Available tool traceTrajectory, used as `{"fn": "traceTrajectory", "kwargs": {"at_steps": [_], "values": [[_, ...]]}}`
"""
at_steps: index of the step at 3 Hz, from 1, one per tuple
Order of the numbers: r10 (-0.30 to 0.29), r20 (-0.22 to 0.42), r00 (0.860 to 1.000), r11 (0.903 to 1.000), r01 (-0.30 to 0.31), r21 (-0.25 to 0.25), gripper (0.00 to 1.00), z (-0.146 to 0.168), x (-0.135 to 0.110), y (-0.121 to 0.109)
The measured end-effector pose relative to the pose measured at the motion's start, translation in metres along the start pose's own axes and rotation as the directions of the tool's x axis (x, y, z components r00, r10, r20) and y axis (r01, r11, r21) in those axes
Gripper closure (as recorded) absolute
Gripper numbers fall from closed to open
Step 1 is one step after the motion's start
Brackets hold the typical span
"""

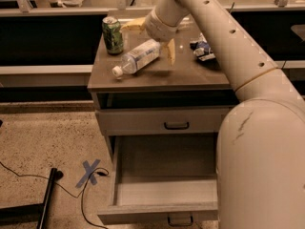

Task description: Pick blue plastic bottle from middle drawer and place on counter

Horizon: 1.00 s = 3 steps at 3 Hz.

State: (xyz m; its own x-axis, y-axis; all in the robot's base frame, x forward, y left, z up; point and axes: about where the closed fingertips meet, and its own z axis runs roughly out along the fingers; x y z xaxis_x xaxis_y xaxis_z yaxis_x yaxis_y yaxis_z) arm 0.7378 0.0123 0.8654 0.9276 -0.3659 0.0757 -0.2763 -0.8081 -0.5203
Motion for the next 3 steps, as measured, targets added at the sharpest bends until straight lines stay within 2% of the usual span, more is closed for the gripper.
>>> {"fn": "traceTrajectory", "kwargs": {"at_steps": [1,2,3], "values": [[0.005,-0.037,0.999,0.9984,-0.003,0.056,0.0,-0.034,0.001,0.001],[0.034,-0.095,0.995,0.99,-0.021,0.139,0.0,-0.087,0.005,0.014],[0.034,-0.095,0.995,0.99,-0.021,0.139,0.0,-0.087,0.005,0.014]]}}
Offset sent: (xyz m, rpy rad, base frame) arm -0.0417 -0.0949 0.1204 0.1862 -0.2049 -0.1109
